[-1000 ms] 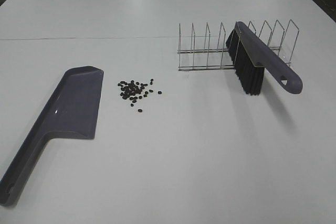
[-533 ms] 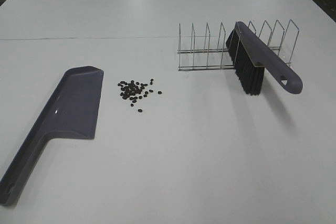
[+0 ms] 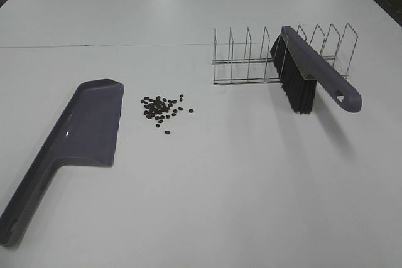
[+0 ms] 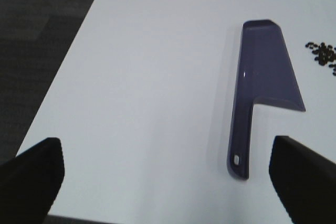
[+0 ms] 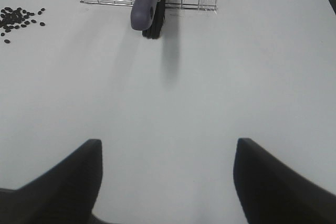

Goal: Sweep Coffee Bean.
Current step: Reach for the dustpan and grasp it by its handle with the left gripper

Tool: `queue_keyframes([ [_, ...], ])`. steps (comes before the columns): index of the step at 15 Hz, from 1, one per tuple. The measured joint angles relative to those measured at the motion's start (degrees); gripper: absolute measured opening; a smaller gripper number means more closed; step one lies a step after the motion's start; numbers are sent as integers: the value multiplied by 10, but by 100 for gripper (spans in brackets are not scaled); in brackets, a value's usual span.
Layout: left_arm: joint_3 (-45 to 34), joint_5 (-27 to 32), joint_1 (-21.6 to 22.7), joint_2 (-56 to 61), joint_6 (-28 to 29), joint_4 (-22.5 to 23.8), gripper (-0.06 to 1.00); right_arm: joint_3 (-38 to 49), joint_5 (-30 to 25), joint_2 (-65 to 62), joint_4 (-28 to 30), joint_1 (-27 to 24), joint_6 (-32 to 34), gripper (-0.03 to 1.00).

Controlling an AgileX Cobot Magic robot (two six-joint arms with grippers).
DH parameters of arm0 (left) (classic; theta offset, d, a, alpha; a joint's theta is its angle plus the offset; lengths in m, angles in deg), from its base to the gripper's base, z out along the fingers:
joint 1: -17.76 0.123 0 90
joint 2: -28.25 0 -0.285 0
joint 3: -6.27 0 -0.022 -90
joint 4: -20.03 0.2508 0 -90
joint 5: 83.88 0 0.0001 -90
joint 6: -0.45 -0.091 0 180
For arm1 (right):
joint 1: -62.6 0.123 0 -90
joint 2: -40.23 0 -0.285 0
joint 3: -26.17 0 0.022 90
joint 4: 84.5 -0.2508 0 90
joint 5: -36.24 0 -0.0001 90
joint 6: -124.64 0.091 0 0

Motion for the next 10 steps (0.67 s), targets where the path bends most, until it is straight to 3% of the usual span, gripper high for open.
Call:
queue_keyframes([
  [4,81,15,0,-260,20,-2,99,0,0,0,0,0,0,62],
  [8,84,10,-1,-414,45,12,99,0,0,0,0,0,0,62],
  [10,84,-26,-38,-479,54,22,99,0,0,0,0,0,0,62],
])
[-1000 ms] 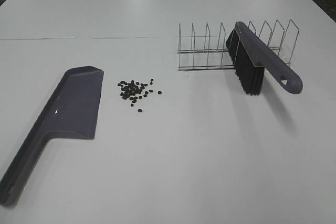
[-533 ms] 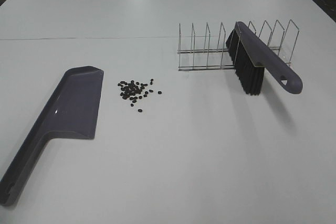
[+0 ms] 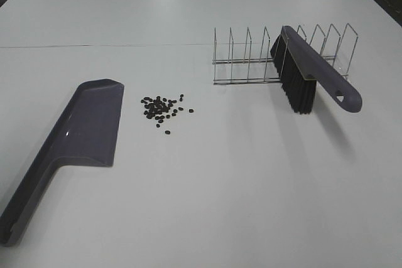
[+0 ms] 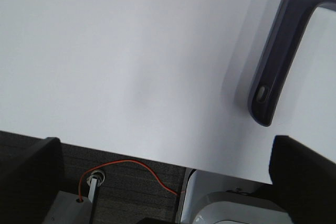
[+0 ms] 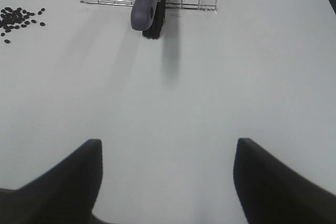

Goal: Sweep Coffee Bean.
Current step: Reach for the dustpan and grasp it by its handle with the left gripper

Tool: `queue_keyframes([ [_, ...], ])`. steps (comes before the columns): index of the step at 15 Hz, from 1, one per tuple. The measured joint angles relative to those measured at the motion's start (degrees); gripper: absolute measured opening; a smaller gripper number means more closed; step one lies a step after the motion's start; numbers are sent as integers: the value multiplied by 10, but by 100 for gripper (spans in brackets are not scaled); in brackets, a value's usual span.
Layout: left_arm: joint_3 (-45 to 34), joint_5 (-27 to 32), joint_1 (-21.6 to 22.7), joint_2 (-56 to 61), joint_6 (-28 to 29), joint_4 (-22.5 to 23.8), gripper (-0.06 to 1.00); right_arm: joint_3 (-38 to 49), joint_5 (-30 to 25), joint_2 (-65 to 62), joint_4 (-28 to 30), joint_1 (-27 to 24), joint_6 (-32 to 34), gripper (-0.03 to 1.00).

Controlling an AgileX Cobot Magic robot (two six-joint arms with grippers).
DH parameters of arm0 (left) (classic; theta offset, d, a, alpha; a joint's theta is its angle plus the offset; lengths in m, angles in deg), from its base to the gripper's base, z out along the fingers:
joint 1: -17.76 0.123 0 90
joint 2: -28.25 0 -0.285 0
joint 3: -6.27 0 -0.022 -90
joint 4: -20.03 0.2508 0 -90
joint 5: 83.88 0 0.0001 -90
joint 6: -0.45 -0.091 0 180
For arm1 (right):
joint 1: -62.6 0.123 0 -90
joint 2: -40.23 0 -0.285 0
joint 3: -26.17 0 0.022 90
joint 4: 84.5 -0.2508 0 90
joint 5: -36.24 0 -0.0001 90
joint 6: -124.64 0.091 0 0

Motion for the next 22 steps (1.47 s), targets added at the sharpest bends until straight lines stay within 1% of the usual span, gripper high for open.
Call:
queue_keyframes([
  [3,2,-59,-81,-88,10,2,99,0,0,0,0,0,0,62],
  [4,2,-85,-101,-124,15,1,99,0,0,0,0,0,0,62],
  [5,2,-97,-109,-143,21,1,99,0,0,0,0,0,0,62],
  [6,2,-128,-129,-206,39,-3,99,0,0,0,0,0,0,62],
  [9,3,-163,-147,-289,45,-14,99,0,0,0,0,0,0,62],
  [13,4,-195,-155,-333,45,-22,99,0,0,0,0,0,0,62],
  [14,5,-215,-155,-342,45,-15,99,0,0,0,0,0,0,62],
  [15,10,-257,-155,-357,45,-8,99,0,0,0,0,0,0,62],
  [16,15,-284,-155,-372,45,-7,99,0,0,0,0,0,0,62],
  [17,24,-293,-155,-392,45,-7,99,0,0,0,0,0,0,62],
  [20,53,-289,-155,-439,45,-8,99,0,0,0,0,0,0,62],
  [22,61,-288,-155,-449,45,-8,99,0,0,0,0,0,0,62],
])
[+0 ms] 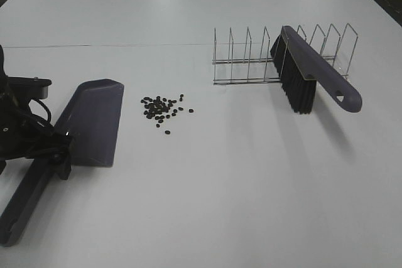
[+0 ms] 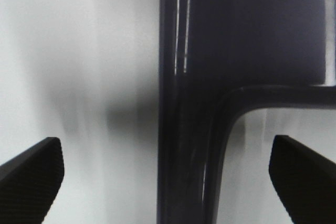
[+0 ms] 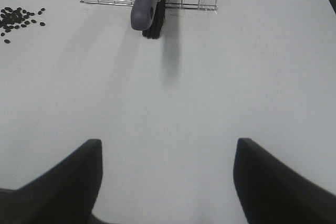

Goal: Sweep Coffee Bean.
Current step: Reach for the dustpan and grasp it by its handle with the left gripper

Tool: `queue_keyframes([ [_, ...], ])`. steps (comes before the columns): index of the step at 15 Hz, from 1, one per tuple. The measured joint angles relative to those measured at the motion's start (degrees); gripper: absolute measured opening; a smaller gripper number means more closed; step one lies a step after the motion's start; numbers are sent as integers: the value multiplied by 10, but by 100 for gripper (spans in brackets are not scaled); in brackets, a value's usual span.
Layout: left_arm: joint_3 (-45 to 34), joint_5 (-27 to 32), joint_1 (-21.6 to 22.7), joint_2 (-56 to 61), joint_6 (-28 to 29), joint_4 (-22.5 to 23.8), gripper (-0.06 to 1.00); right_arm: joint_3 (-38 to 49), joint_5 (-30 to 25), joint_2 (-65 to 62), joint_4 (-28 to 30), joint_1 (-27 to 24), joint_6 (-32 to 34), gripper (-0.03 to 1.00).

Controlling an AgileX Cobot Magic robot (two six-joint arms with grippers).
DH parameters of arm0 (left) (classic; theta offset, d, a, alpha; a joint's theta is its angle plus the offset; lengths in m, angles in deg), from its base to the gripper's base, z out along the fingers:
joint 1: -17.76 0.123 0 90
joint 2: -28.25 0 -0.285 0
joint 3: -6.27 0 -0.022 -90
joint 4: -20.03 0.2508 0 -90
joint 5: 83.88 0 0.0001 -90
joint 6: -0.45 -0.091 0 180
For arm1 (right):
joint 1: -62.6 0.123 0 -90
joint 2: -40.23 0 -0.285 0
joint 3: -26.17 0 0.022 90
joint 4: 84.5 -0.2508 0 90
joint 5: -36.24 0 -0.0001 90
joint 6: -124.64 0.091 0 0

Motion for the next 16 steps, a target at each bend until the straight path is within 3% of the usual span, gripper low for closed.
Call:
queue_keyframes([
  [3,2,-1,0,-13,0,0,97,0,0,0,0,0,0,62],
  [8,6,-1,0,-22,0,-2,63,0,0,0,0,0,0,62],
  [13,6,2,0,-22,0,-10,37,0,0,0,0,0,0,62],
  [16,6,8,0,-22,-2,-10,34,0,0,0,0,0,0,62],
])
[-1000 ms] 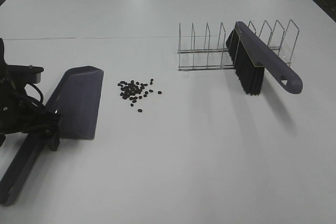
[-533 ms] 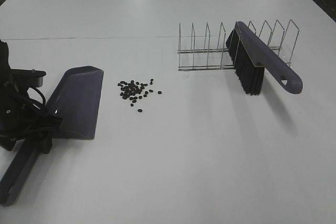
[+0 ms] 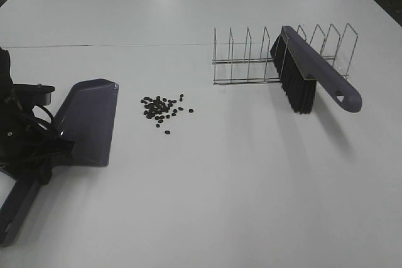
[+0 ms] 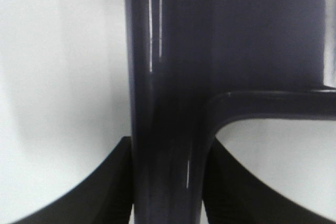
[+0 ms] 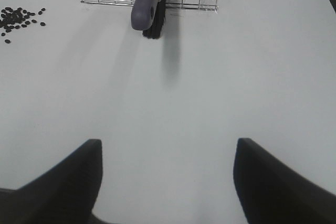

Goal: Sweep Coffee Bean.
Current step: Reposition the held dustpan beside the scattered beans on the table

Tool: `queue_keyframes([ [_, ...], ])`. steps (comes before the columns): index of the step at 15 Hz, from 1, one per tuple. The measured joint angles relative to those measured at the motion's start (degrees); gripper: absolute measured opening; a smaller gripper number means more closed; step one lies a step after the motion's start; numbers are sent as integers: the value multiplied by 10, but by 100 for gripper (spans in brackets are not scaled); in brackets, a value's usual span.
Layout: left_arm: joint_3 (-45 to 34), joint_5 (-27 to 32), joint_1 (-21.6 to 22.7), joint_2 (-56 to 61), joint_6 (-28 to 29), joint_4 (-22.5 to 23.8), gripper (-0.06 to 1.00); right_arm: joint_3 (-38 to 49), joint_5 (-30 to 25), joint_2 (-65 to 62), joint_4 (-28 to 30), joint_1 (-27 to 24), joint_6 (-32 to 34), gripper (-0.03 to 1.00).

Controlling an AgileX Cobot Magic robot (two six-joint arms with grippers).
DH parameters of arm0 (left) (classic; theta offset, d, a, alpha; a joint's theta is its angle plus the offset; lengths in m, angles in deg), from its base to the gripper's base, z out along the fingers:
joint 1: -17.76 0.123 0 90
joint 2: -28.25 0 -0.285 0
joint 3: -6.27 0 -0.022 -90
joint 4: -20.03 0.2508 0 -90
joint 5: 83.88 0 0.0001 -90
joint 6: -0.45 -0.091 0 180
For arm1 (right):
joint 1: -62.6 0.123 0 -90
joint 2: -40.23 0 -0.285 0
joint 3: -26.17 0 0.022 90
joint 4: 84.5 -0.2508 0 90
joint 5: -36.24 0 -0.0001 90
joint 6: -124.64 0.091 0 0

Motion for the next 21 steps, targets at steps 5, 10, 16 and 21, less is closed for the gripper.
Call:
queue_keyframes([
  [5,0,-1,0,0,0,0,34,0,0,0,0,0,0,62],
  [10,0,-10,0,0,0,-4,34,0,0,0,0,0,0,62],
  [16,0,-3,0,0,-9,-5,34,0,0,0,0,0,0,62],
  [21,0,-10,0,0,-9,-13,34,0,0,0,0,0,0,62],
])
